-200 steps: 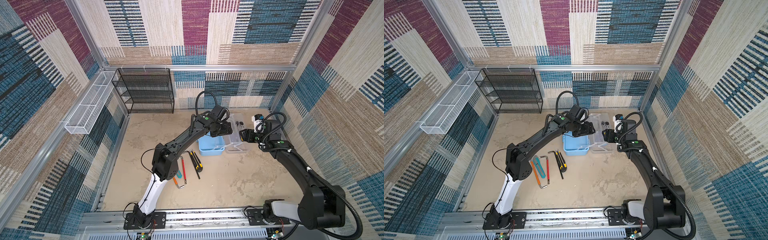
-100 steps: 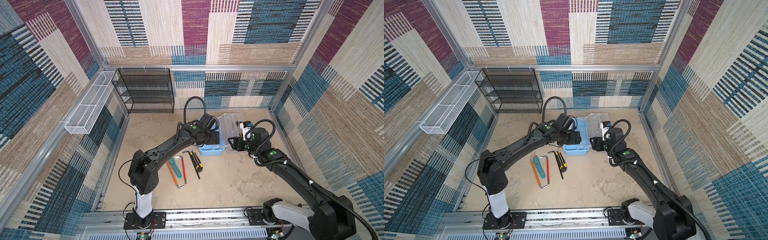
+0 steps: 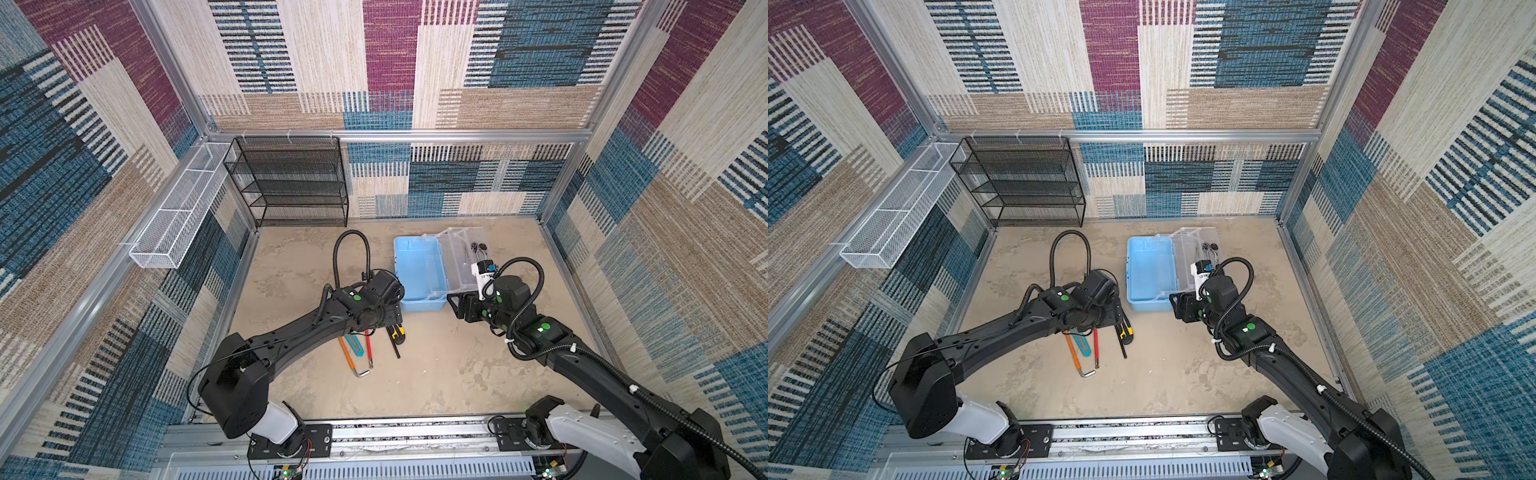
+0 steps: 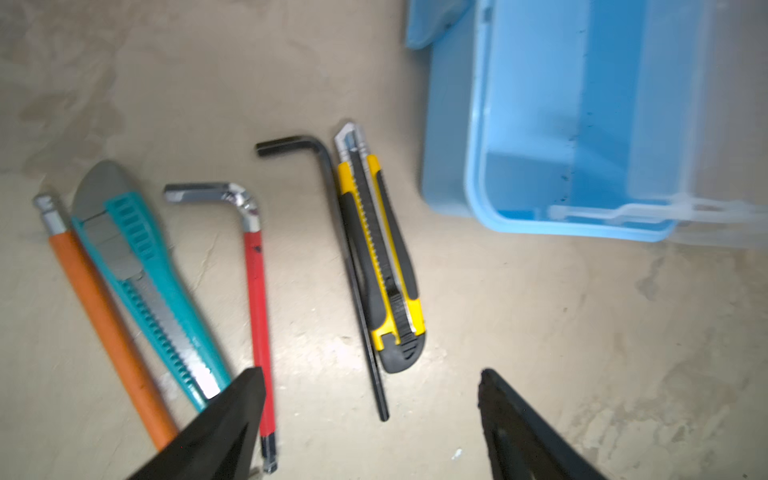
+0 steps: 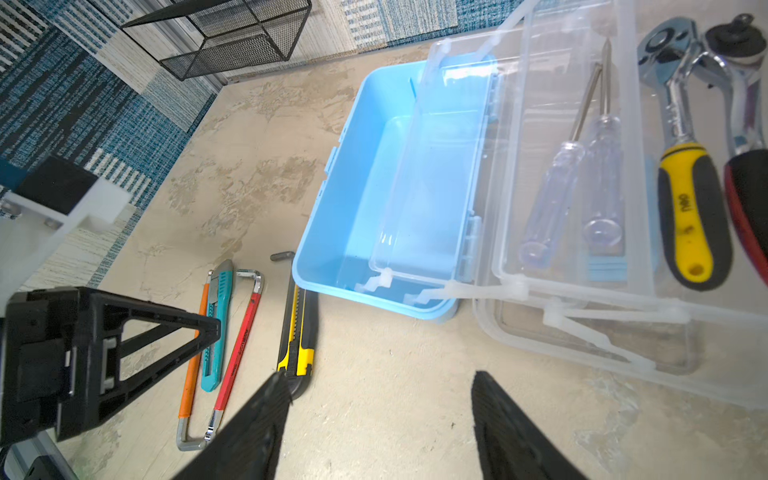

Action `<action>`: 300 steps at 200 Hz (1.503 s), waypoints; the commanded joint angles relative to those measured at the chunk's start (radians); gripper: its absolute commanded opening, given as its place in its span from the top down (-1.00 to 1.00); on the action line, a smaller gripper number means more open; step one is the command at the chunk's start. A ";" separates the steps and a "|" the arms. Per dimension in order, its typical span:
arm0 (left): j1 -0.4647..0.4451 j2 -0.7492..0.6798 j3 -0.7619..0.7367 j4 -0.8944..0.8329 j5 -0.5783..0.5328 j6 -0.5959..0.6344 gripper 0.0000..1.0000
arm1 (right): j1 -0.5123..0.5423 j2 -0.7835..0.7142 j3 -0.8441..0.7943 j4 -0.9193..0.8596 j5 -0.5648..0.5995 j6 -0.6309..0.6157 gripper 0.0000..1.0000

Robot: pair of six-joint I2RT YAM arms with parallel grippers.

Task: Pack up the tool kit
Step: 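Lower the left gripper over the teal utility knife and close on it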

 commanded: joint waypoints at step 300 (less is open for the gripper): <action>0.206 0.167 -0.107 -0.062 0.059 -0.092 0.17 | 0.045 0.114 0.078 -0.008 0.119 -0.034 -0.53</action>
